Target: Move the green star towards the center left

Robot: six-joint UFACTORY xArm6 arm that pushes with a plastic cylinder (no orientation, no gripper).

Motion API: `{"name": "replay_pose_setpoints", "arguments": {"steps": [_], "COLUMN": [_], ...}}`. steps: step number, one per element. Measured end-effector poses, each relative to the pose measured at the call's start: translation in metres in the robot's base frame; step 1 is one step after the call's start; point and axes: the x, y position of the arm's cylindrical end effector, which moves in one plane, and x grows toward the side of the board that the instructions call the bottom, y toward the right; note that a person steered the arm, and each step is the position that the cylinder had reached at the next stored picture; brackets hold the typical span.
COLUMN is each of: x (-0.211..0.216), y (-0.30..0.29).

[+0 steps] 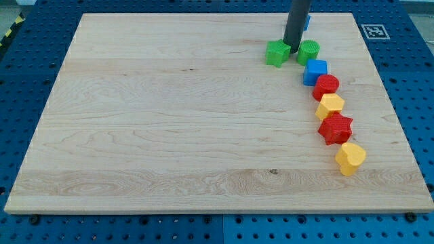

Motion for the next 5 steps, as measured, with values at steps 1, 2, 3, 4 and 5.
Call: {"name": "replay_pose_setpoints", "arguments": {"steps": [1,2,3,4,5], "x": [0.016,0.032,0.048,0.068,0.086], "y": [-0.027,-0.050,-0.073,-0.099,-0.119]}}
